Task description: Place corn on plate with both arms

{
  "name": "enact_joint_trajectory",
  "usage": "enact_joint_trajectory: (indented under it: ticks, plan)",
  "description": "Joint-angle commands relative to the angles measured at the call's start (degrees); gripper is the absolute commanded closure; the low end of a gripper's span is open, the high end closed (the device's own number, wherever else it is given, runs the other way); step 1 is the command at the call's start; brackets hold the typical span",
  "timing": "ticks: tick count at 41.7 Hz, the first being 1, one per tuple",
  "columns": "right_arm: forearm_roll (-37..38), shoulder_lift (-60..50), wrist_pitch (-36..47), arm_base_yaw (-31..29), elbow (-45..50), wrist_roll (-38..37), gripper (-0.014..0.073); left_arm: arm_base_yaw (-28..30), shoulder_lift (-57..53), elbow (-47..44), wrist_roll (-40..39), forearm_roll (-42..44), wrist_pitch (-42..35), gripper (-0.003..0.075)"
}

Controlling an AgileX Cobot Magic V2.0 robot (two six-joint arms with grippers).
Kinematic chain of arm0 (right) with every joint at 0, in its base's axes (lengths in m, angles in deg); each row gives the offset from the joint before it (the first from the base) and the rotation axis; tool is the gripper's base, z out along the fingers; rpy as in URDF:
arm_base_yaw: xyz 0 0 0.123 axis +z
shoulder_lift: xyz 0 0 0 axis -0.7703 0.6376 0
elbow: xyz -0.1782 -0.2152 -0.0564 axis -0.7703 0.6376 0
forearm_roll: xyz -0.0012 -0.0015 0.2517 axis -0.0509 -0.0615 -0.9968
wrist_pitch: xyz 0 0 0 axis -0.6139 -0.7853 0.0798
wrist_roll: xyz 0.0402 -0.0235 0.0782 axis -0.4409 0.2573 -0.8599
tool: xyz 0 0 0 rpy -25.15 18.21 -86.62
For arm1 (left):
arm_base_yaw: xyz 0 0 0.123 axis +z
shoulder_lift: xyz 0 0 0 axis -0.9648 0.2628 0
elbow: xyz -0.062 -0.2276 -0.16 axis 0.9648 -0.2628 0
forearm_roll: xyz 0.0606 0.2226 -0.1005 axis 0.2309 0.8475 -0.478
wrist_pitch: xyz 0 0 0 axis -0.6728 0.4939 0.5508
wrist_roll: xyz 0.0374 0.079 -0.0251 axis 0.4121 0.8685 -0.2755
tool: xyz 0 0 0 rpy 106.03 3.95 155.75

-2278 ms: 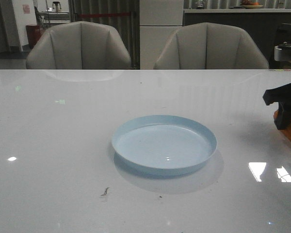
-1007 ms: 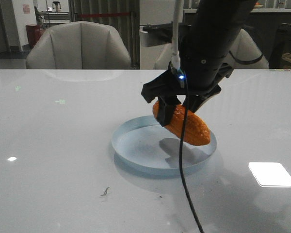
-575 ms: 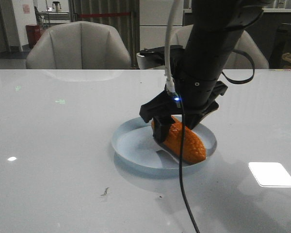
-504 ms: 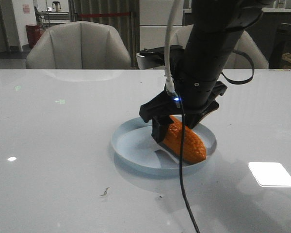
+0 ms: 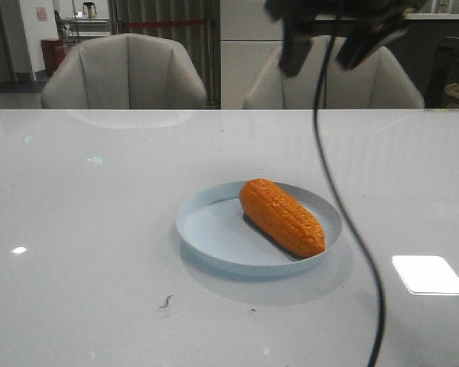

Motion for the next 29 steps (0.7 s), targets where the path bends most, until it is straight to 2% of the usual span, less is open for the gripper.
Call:
enact_joint_trajectory:
  ticks: [1, 6, 14, 23, 29]
  plan:
    - [0.76, -10.2, -2.2, -4.95, -1.65, -0.54, 0.0011, 0.13, -1.21, 1.52, -0.49, -0.39, -3.53, 0.0544]
    - [0.76, -18.82, -4.29, -12.02, 1.83, -0.35, 0.0011, 0.13, -1.21, 1.52, -0.49, -0.39, -4.11, 0.0544]
    - [0.76, -32.43, -4.15, -20.68, 15.32, 1.42, 0.0011, 0.13, -1.21, 1.52, -0.49, -0.39, -4.63, 0.0544]
    - [-0.68, -44.03, -3.14, -22.56, 30.78, 1.42, 0.0011, 0.13, -1.21, 1.52, -0.49, -0.39, -4.63, 0.0544]
    - [-1.55, -47.74, -2.68, -22.56, 34.68, 1.42, 0.0011, 0.13, -1.21, 1.52, -0.49, -0.39, -4.28, 0.0544]
